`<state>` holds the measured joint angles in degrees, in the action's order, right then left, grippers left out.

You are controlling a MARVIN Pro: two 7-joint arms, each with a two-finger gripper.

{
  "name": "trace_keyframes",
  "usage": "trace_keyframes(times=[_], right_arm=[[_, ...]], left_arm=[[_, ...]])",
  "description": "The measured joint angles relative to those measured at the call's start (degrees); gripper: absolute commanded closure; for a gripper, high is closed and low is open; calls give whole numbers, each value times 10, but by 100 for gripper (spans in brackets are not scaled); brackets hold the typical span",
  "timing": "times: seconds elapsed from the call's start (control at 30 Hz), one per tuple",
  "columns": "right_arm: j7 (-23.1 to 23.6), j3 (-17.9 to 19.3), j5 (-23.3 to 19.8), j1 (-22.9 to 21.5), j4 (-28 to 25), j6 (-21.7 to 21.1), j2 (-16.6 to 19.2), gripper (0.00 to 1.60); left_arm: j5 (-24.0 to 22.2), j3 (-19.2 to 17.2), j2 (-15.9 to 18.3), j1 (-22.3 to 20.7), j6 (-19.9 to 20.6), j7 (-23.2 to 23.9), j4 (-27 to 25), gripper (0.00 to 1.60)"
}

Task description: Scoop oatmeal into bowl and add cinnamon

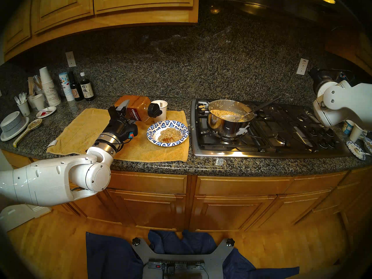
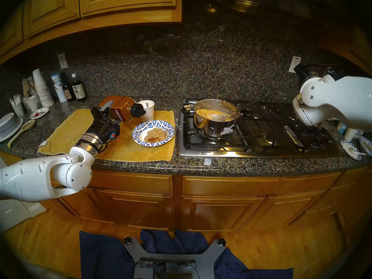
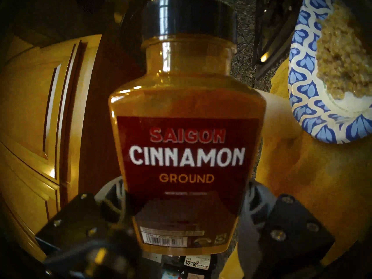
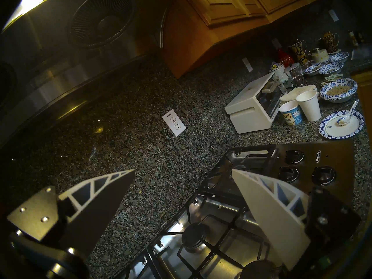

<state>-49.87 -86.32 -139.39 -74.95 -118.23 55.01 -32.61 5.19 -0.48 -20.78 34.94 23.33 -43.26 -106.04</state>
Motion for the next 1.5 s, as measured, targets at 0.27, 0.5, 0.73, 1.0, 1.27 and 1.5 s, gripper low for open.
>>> trace_keyframes(times=[0.27,0.5,0.73,1.0,1.27,1.5], right_arm=[[0,0,-1,0,0,0,0,0],[0,0,-2,0,0,0,0,0],[0,-1,-4,0,0,0,-1,0],[0,-1,-4,0,0,0,-1,0],[0,-1,-4,0,0,0,-2,0],[0,-1,-4,0,0,0,-2,0]], left_arm=[[93,16,-33,-15,6,41,54,160],[180,28,-55,-32,6,61,87,160],[266,35,-66,-54,-2,75,101,160],[339,41,-60,-75,-22,97,115,160],[382,40,-47,-91,-30,125,141,160],[390,32,-52,-98,-30,128,157,160]])
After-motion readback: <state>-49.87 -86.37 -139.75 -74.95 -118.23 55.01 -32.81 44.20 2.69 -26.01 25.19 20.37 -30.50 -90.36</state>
